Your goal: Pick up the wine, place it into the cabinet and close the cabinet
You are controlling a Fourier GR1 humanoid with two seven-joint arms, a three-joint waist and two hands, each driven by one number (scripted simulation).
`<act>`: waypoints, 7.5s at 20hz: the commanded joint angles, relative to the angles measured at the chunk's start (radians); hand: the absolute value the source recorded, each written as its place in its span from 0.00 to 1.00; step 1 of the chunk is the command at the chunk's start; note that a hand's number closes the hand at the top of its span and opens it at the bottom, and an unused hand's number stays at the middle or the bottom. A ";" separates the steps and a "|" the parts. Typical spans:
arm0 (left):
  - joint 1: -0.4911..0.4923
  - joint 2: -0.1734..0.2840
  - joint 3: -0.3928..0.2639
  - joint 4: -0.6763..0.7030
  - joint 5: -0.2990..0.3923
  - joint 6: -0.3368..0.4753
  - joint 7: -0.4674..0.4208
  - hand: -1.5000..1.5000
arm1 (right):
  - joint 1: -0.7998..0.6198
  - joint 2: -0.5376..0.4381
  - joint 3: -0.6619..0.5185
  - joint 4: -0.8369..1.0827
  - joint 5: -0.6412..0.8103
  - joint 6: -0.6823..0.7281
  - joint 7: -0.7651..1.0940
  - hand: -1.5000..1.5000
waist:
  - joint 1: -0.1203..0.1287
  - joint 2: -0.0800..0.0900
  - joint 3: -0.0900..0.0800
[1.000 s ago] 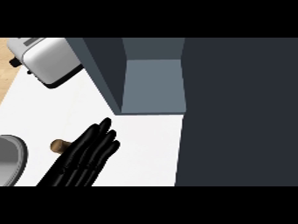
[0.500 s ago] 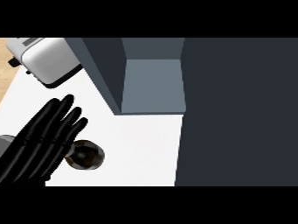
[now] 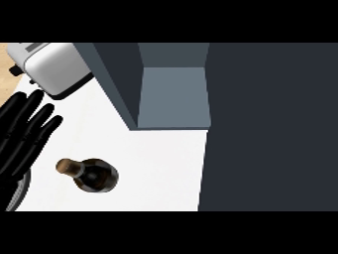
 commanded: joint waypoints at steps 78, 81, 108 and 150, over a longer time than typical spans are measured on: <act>0.064 -0.018 0.333 1.537 -0.075 -0.587 -1.231 0.00 | 0.012 -0.046 -0.041 -0.272 -0.097 -0.031 0.156 0.00 | -0.009 0.000 0.002; 0.054 -0.071 0.319 1.555 -0.069 -0.564 -1.222 0.00 | 0.027 -0.031 0.005 -0.260 -0.048 -0.040 0.156 0.00 | -0.008 -0.001 0.002; 0.105 -0.127 0.308 1.474 -0.075 -0.407 -1.426 1.00 | -0.066 -0.015 -0.028 -0.188 -0.051 -0.055 0.175 0.00 | 0.013 -0.003 0.002; -0.274 -0.133 -0.303 1.029 0.225 0.619 -0.953 1.00 | 0.008 0.012 -0.066 -0.193 -0.086 0.020 0.132 0.00 | -0.016 0.002 0.003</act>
